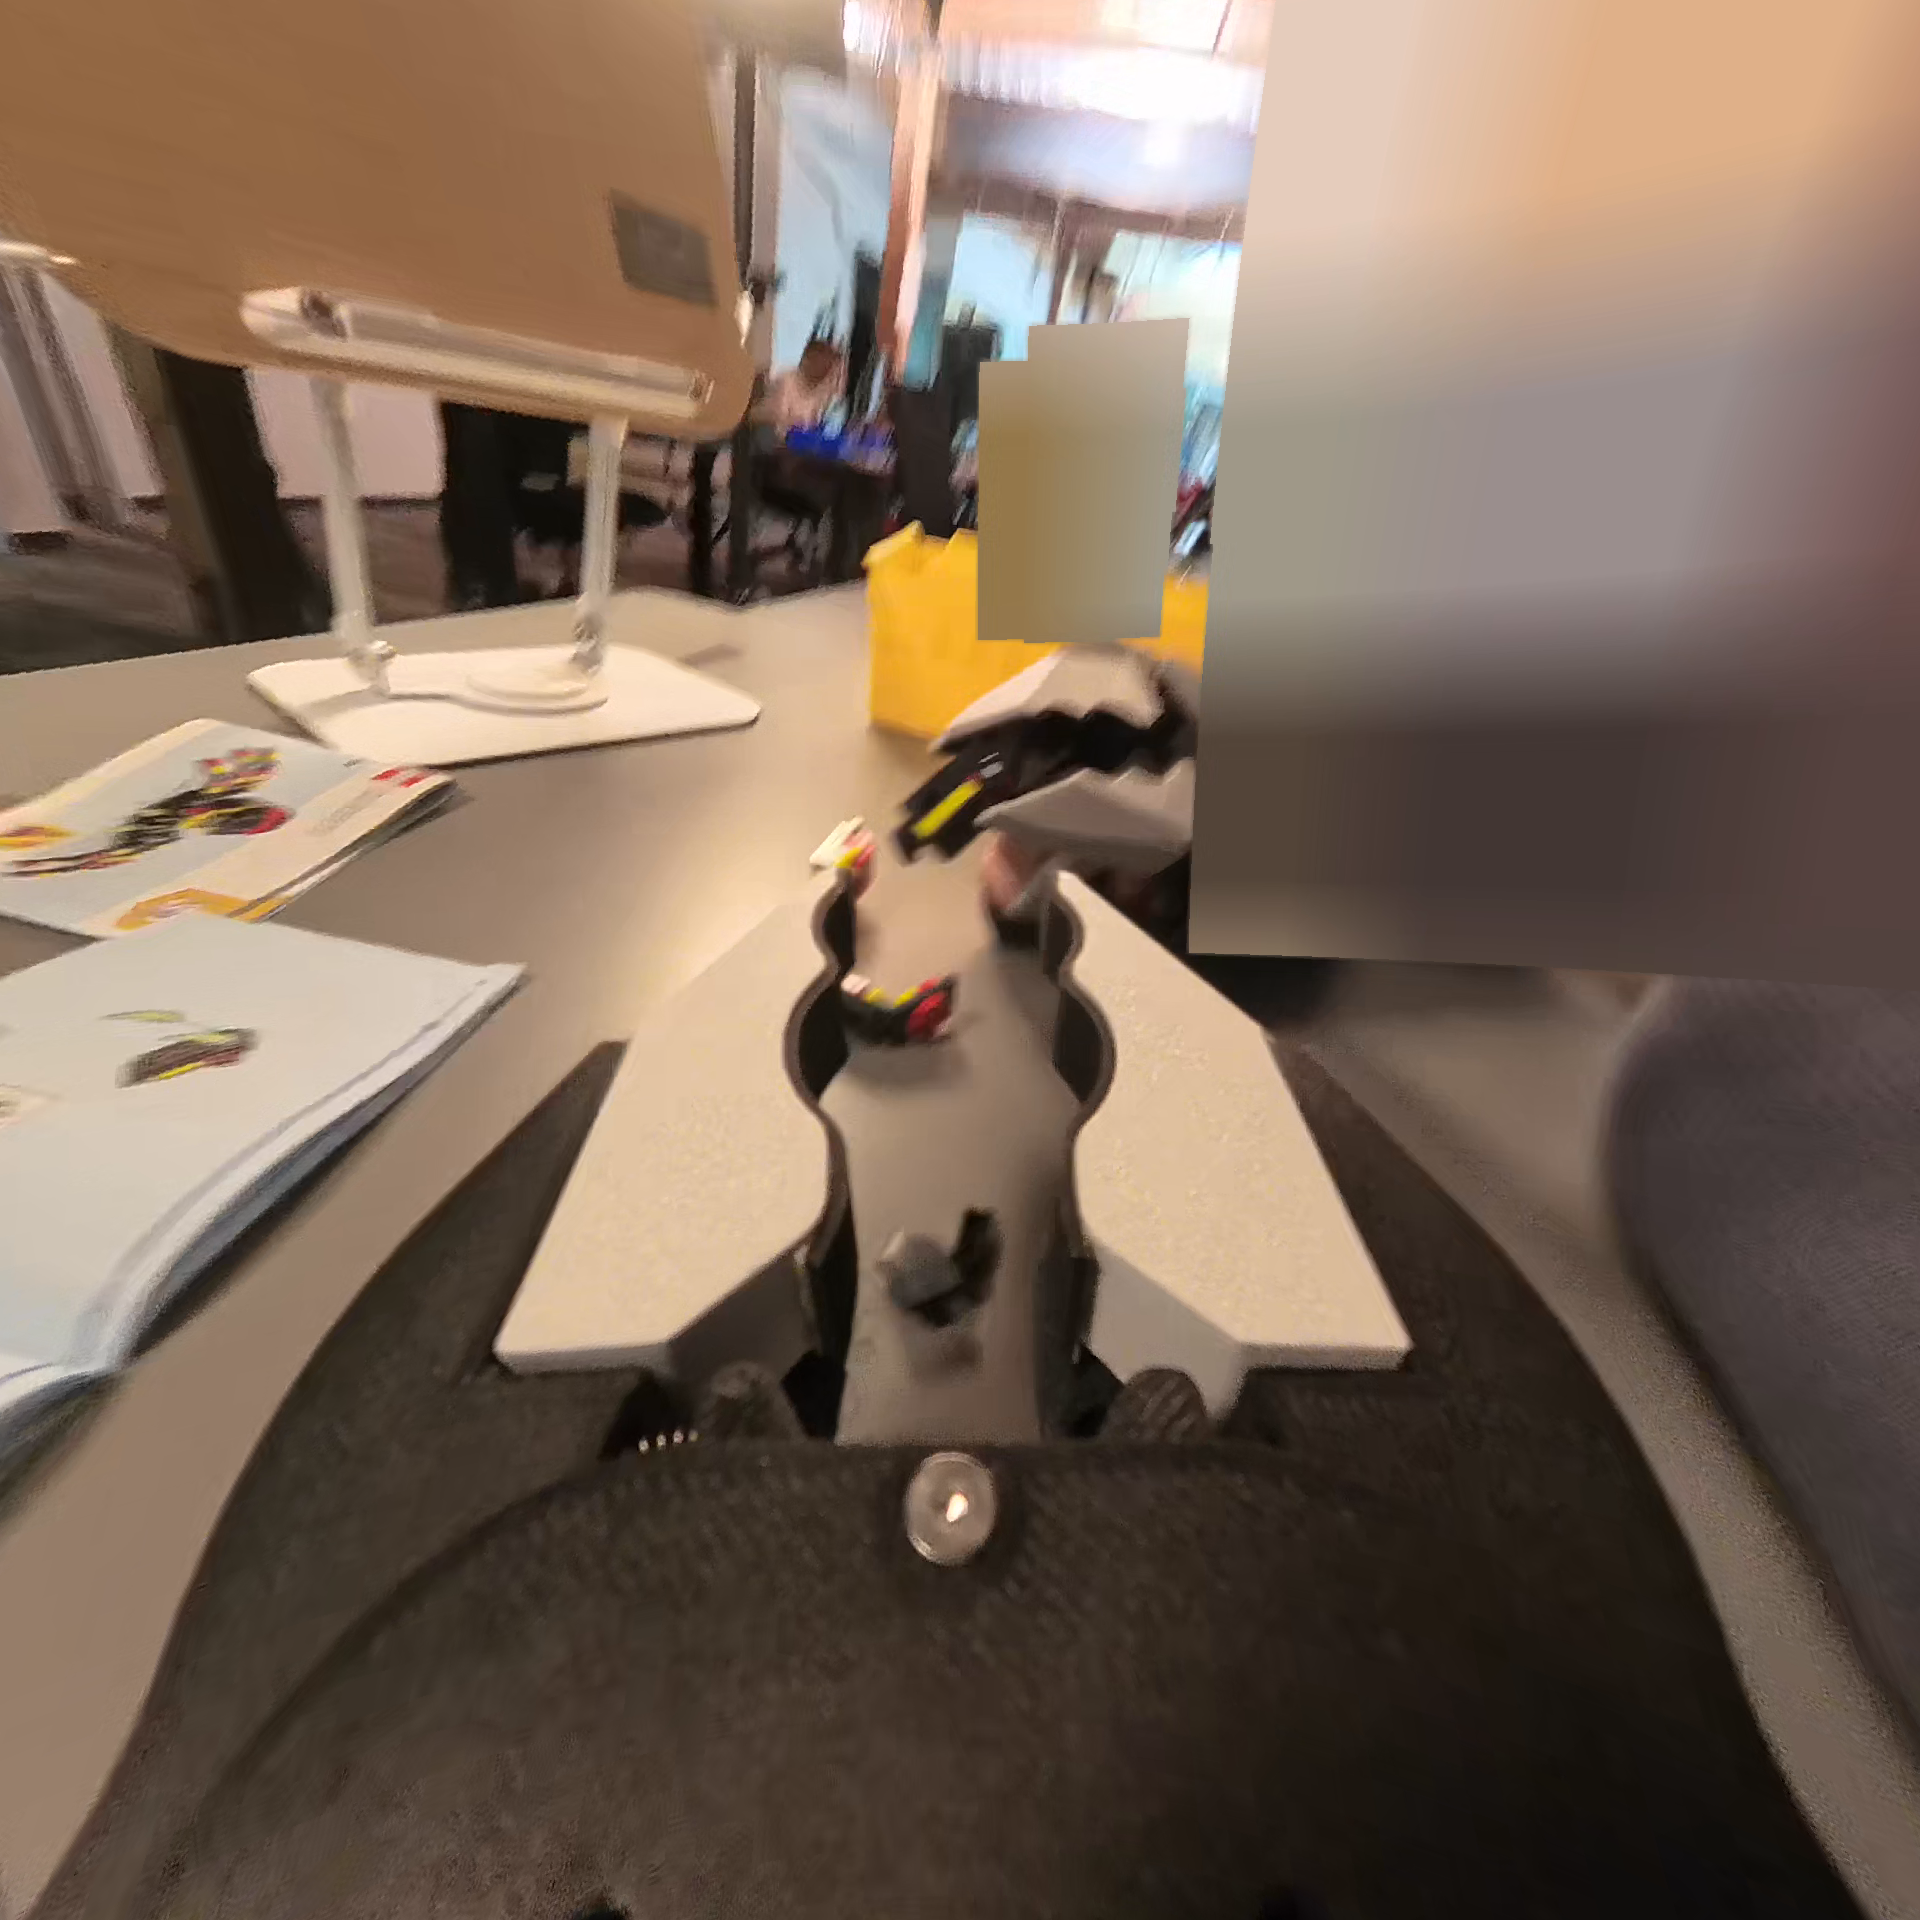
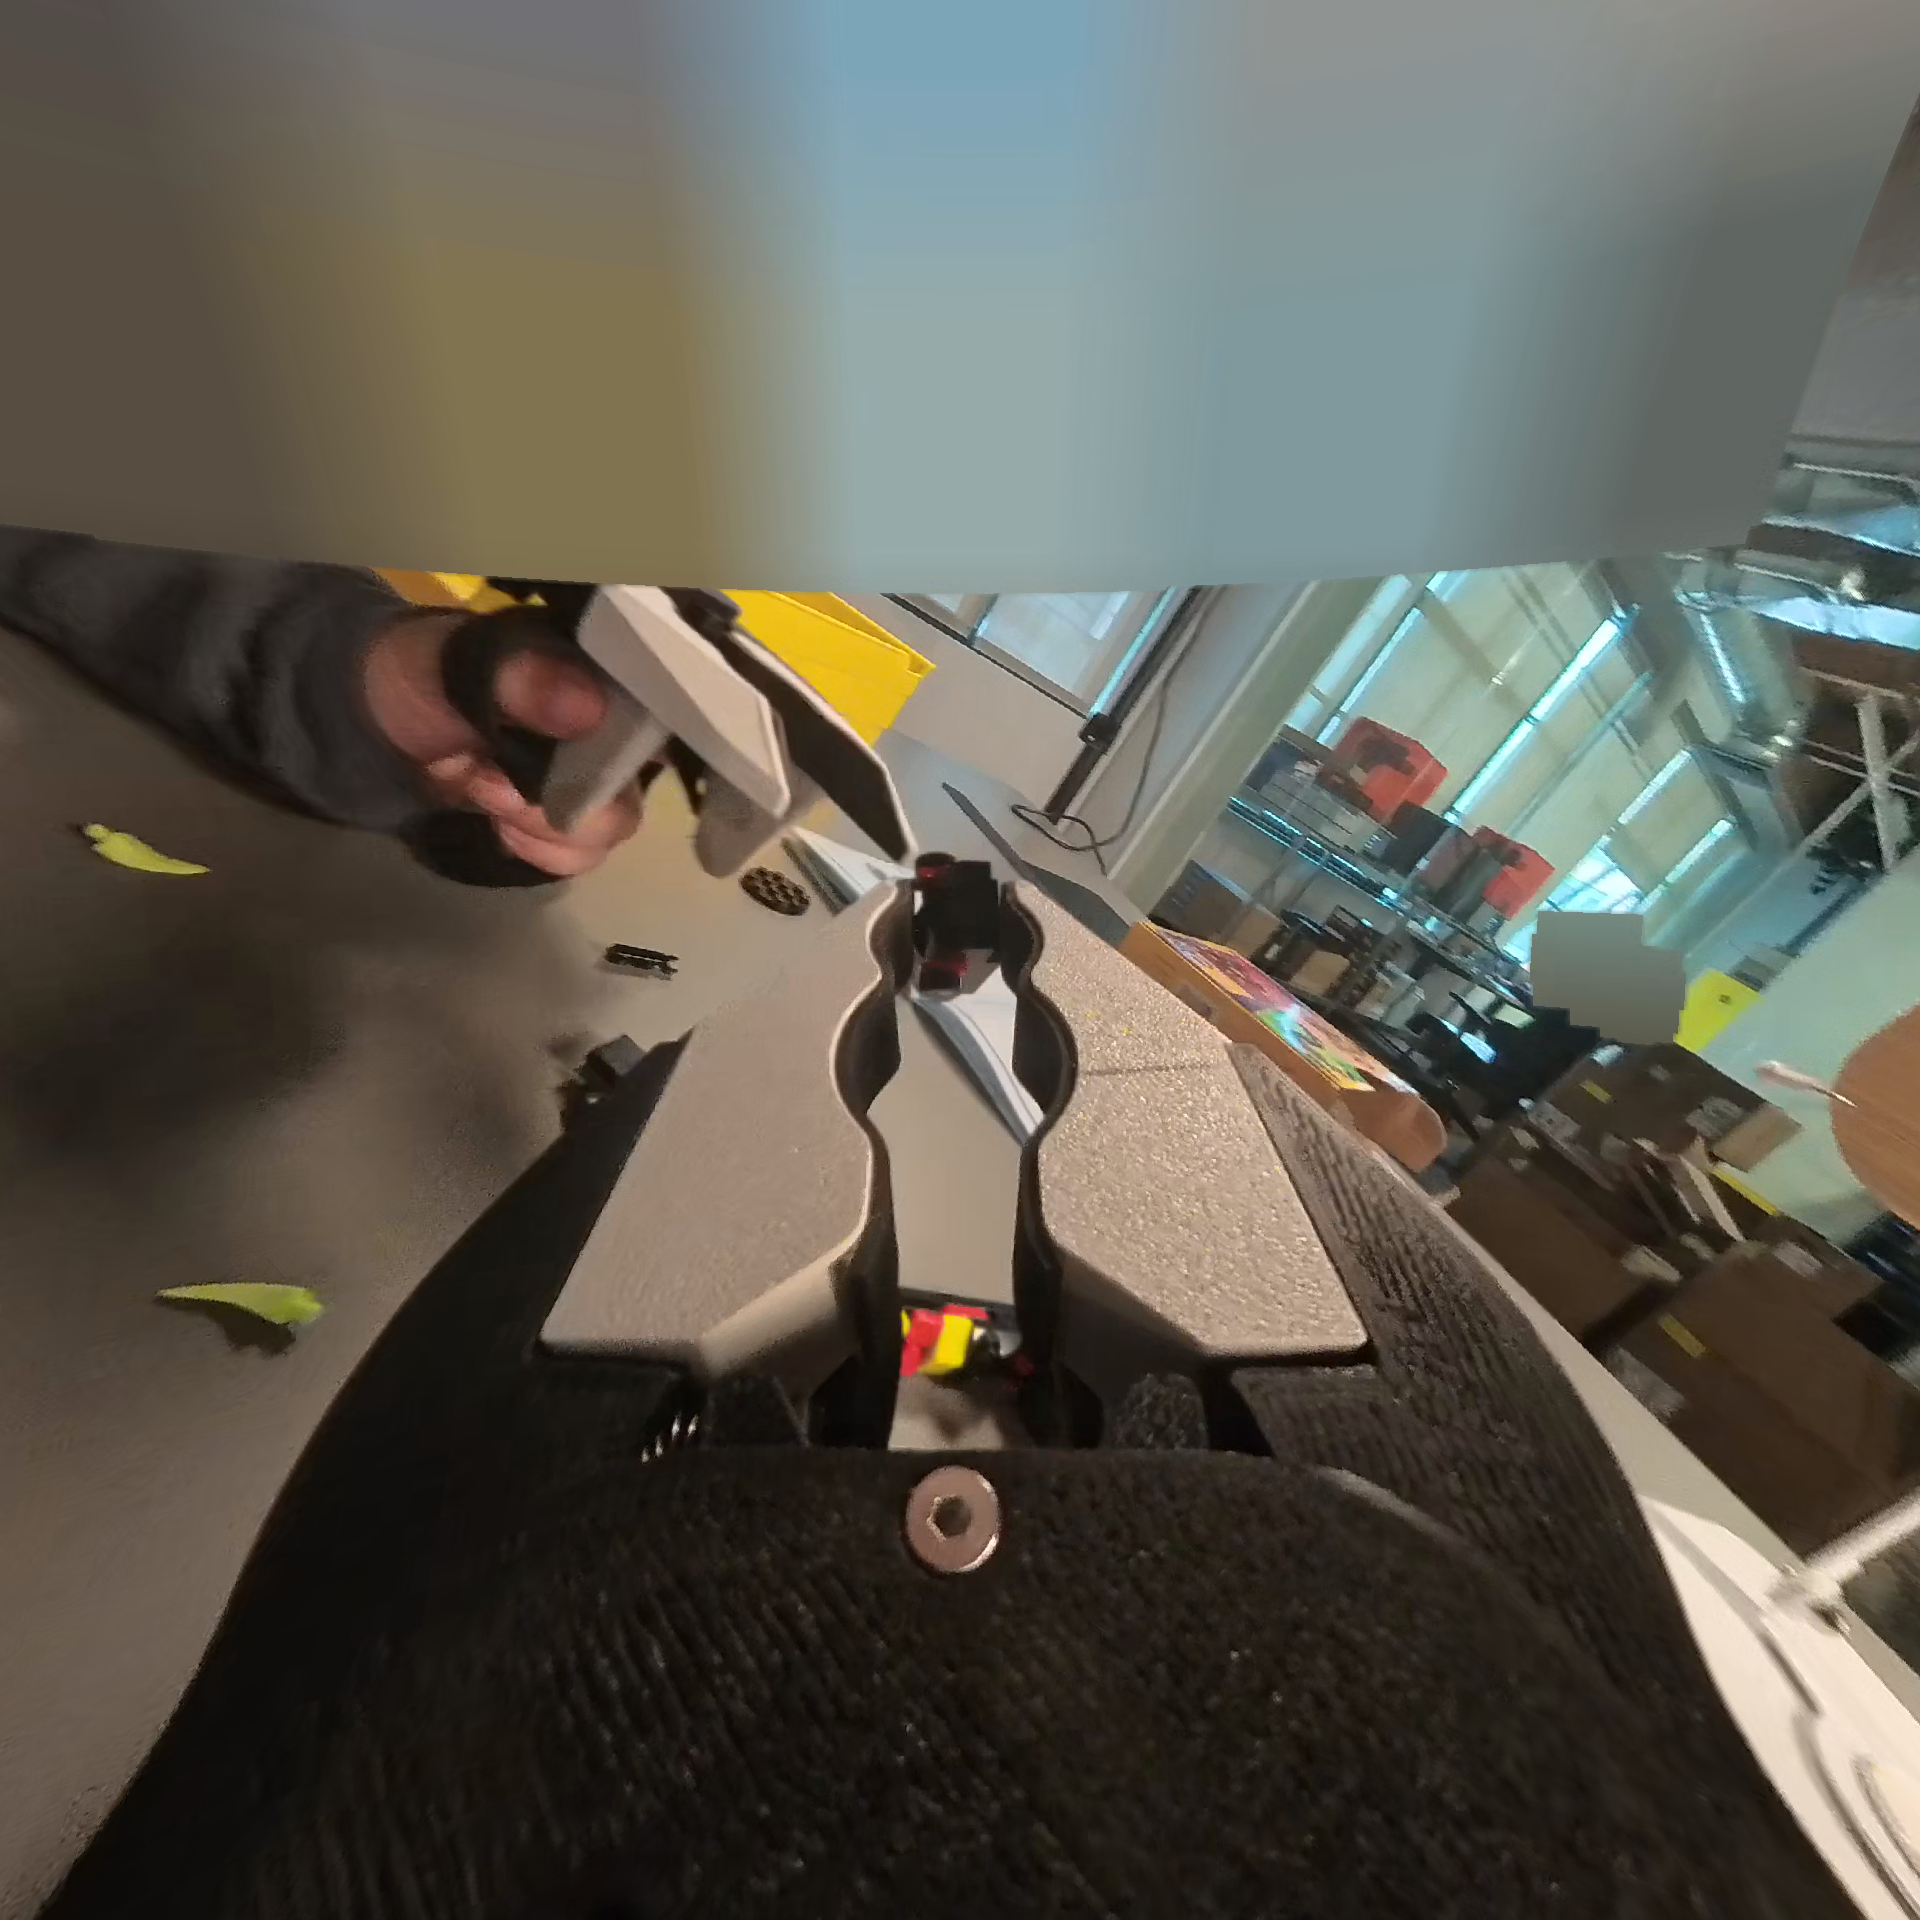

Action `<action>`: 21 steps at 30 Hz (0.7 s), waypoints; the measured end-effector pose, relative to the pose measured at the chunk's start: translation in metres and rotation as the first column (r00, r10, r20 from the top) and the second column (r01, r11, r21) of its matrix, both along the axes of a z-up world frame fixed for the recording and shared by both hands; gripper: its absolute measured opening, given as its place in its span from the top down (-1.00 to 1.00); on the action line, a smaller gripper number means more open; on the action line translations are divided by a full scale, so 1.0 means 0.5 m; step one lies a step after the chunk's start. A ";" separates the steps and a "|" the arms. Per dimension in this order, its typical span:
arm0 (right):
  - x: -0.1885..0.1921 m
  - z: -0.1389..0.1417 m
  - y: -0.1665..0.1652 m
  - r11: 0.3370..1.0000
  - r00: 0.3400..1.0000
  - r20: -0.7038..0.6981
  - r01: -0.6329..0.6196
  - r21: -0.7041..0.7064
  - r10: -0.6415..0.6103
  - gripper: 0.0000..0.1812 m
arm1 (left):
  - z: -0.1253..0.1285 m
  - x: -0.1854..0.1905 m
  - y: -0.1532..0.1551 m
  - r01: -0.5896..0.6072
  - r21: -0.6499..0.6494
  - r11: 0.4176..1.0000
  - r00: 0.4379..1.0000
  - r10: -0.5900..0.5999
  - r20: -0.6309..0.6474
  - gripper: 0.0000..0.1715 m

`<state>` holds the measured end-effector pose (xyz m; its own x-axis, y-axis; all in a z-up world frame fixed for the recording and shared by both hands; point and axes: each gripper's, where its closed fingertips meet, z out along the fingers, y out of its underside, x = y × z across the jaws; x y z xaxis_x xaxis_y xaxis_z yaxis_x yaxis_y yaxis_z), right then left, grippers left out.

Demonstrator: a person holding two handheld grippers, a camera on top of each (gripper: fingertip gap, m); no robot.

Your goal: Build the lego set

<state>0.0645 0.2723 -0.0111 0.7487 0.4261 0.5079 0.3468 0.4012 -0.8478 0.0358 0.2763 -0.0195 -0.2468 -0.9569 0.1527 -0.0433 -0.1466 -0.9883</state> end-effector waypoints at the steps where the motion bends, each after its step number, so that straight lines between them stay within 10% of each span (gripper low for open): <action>1: -0.006 0.000 -0.005 1.000 1.000 0.003 -0.024 0.002 0.024 0.85 | -0.010 0.003 0.003 -0.017 0.057 0.998 0.999 0.018 -0.030 0.56; 11: -0.065 -0.025 -0.045 0.985 0.976 0.137 -0.171 0.013 0.168 0.85 | -0.065 0.007 -0.041 -0.030 0.646 0.763 0.997 0.066 -0.031 0.59; 21: -0.100 -0.043 -0.077 0.961 0.940 0.205 -0.278 -0.007 0.273 0.85 | -0.080 -0.001 -0.088 0.015 0.756 0.655 1.000 -0.012 -0.009 0.67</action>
